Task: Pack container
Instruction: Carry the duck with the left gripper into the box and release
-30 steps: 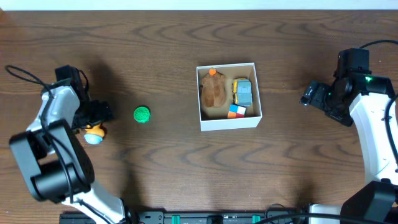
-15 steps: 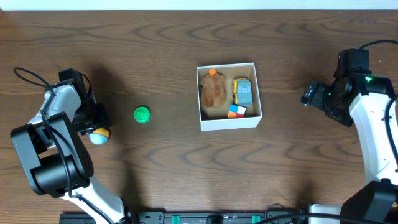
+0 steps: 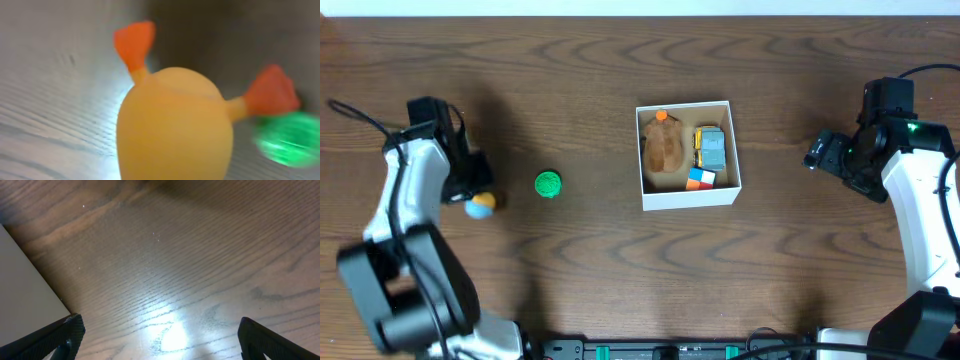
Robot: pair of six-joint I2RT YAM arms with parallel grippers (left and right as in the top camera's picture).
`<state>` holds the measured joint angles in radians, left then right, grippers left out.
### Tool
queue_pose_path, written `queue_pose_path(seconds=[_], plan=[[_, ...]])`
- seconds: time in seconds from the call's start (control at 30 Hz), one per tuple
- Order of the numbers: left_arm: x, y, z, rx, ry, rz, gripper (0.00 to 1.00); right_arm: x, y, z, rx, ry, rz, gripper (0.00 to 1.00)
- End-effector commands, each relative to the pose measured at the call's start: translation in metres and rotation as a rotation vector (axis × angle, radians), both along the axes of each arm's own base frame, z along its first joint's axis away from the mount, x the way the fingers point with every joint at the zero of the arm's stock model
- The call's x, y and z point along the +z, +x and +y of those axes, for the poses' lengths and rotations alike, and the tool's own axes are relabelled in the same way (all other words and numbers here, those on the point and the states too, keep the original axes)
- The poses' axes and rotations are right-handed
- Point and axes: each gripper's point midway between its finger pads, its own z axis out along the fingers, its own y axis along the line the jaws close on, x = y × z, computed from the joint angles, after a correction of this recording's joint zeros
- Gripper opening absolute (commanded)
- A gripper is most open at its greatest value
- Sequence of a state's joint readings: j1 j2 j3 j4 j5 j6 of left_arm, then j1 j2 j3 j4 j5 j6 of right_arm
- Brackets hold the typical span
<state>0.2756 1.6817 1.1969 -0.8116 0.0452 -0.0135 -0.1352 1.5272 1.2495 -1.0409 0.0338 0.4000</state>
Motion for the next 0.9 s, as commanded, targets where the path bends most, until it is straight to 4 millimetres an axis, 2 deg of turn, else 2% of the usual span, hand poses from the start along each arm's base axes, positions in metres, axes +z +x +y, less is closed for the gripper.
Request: queue_pose_path(seconds=[0.0,0.1,0.23,0.3,0.4,0.5,0.63,0.73,0.87], plan=[[0.072,0.023,-0.037,-0.149,0.031,-0.222,0.06,-0.001,-0.001,-0.002,0.011,-0.014,0.004,0.99],[0.117,0.03,-0.086,-0.379,0.082,-0.377,0.06,-0.001,0.0,-0.002,0.011,-0.014,0.001,0.99],[0.16,0.035,-0.16,-0.712,0.139,-0.562,0.06,0.0,0.002,-0.003,0.011,-0.015,-0.007,0.99],[0.172,0.037,-0.198,-0.849,0.149,-0.638,0.06,0.0,0.003,-0.003,0.011,-0.015,-0.009,0.99],[0.176,0.036,-0.25,-0.998,0.136,-0.709,0.06,0.0,0.003,-0.003,0.011,-0.016,-0.01,0.99],[0.166,0.034,-0.295,-1.108,0.108,-0.73,0.06,0.0,0.003,-0.003,0.011,-0.016,-0.01,0.99],[0.13,0.027,-0.343,-1.229,0.072,-0.675,0.06,0.0,0.003,-0.003,0.011,-0.015,-0.009,0.99],[0.099,0.02,-0.364,-1.286,0.055,-0.605,0.06,0.0,0.003,-0.003,0.011,-0.016,-0.009,0.99],[0.068,0.009,-0.384,-1.347,0.04,-0.532,0.06,0.0,0.003,-0.003,0.011,-0.016,-0.01,0.99]])
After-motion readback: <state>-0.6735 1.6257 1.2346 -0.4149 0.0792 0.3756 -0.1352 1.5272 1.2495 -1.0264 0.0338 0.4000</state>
